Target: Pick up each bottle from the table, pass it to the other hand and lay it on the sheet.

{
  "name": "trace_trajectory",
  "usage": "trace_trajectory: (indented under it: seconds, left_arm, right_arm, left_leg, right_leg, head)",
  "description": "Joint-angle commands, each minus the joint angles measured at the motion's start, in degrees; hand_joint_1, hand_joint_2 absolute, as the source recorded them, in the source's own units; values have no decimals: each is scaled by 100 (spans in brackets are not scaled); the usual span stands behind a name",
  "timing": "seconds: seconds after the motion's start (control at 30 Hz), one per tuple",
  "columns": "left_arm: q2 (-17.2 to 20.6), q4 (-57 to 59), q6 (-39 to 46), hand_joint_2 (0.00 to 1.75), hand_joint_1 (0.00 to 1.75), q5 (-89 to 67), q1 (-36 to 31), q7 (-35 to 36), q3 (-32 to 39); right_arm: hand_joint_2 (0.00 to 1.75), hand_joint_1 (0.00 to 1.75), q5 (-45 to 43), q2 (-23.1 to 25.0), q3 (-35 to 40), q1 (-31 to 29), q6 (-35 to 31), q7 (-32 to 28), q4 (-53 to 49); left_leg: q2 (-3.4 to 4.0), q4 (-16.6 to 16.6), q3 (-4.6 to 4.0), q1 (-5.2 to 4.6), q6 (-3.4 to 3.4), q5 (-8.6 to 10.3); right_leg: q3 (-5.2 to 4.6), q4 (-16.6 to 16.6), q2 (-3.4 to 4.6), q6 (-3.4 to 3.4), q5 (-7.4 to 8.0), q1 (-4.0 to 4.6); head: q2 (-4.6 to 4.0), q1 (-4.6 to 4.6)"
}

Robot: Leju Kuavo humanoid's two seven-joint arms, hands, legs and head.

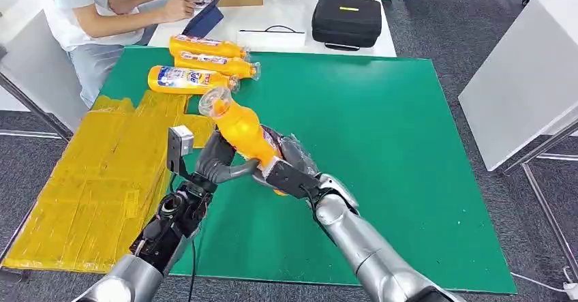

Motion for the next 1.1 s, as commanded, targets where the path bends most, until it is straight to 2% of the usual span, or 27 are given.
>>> trace_trajectory:
  seconds: [0.03,0.2,0.43,0.67,0.77,0.83,1.1]
  left_arm:
    - [-133,535,-45,175,0,151,-642,42,-54]
    - [-114,409,-66,175,0,212,-618,97,-82]
    - [-131,358,-78,175,0,299,-645,139,-106]
    - [-78,159,-132,175,0,521,-598,212,-63]
    - [-57,8,-132,175,0,577,-577,230,-73]
    - [-40,-101,-120,175,0,605,-557,235,-77]
    - [3,-394,-109,175,0,682,-510,269,-61]
  right_arm:
    - [175,175,124,22,322,161,-65,1,520]
    - [175,175,190,41,358,164,-42,61,554]
    - [175,175,222,39,354,203,-30,94,575]
    - [175,175,261,45,369,223,19,127,624]
    - [175,175,273,61,356,216,16,118,665]
    - [175,175,282,67,347,216,13,111,667]
    - [175,175,295,68,342,248,42,108,621]
  left_leg:
    - [-24,4,27,14,-15,-14]
    - [-26,11,44,16,-20,-24]
    - [-14,1,15,10,-10,-6]
    - [-16,8,37,16,-18,-20]
    - [-8,3,13,12,-11,-7]
    - [-14,13,45,16,-22,-28]
    - [-2,5,18,13,-14,-12]
  right_leg:
    - [37,0,-31,-16,-18,16]
    - [51,7,-36,-22,-30,19]
    - [18,-2,-23,-11,-10,11]
    - [41,3,-32,-20,-24,18]
    - [14,-3,-20,-12,-9,14]
    - [47,10,-31,-24,-32,19]
    - [21,-1,-15,-15,-12,15]
  head:
    - [0,2]
    - [0,2]
    - [0,0]
    - [0,0]
    - [0,2]
    - [0,0]
    - [0,2]
